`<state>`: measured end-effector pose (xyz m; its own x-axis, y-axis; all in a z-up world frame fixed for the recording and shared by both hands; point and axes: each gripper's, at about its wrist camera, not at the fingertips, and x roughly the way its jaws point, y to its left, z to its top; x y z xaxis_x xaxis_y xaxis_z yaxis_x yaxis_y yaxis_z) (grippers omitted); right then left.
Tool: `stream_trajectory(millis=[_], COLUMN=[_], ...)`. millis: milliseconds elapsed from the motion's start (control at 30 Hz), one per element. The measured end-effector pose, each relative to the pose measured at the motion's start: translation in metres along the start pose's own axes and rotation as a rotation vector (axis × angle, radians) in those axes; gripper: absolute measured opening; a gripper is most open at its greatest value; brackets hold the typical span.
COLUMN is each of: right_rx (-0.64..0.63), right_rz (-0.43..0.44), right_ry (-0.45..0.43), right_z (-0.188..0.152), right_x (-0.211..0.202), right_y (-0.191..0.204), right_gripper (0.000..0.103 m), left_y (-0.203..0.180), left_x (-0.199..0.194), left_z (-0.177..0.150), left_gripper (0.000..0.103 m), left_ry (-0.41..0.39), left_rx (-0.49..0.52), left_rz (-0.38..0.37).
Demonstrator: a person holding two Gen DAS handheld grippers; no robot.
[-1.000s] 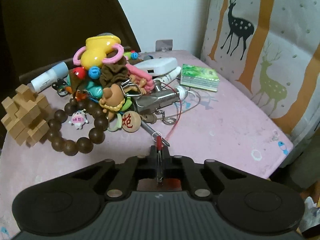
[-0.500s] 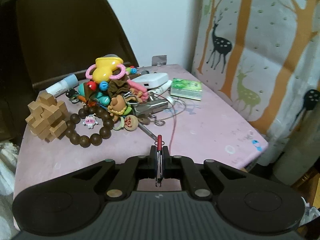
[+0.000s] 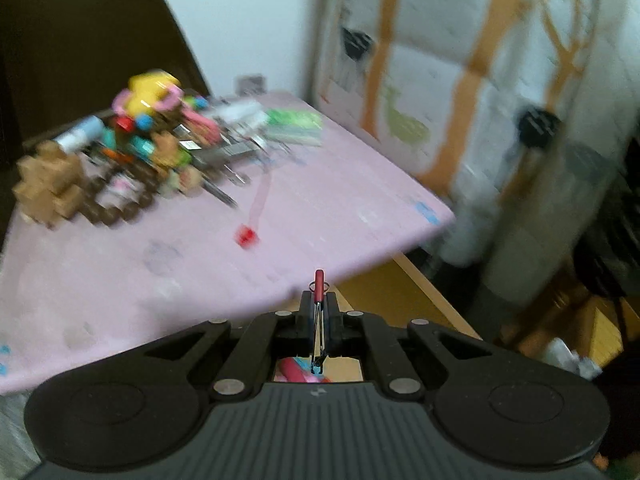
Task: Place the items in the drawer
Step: 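Lift the red-tipped item into the drawer and release it with the left tool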
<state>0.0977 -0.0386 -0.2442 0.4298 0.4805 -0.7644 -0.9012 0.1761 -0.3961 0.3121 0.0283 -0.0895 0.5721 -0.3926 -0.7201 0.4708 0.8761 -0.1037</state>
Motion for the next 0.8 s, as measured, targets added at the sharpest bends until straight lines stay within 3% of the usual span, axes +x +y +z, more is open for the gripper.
stream_trajectory(millis=[200,400,800], right_rx=[-0.004,-0.007,-0.001], right_rz=[0.003,0.005,-0.002], right_ry=[-0.002,-0.005,-0.005], right_z=[-0.001,-0.002,0.0], right_x=[0.0,-0.001,-0.001], right_y=[-0.001,-0.001,0.004], right_gripper=[0.073,0.073,0.073], left_y=[-0.024,-0.044,-0.046], left_x=[0.043,0.09,0.149], left_z=[-0.03,-0.047,-0.054], left_gripper=[0.003,0.004,0.004], left_ry=[0.166,0.306,0.405], left_rx=[0.114,0.296,0.369], left_rz=[-0.026,-0.026,-0.029])
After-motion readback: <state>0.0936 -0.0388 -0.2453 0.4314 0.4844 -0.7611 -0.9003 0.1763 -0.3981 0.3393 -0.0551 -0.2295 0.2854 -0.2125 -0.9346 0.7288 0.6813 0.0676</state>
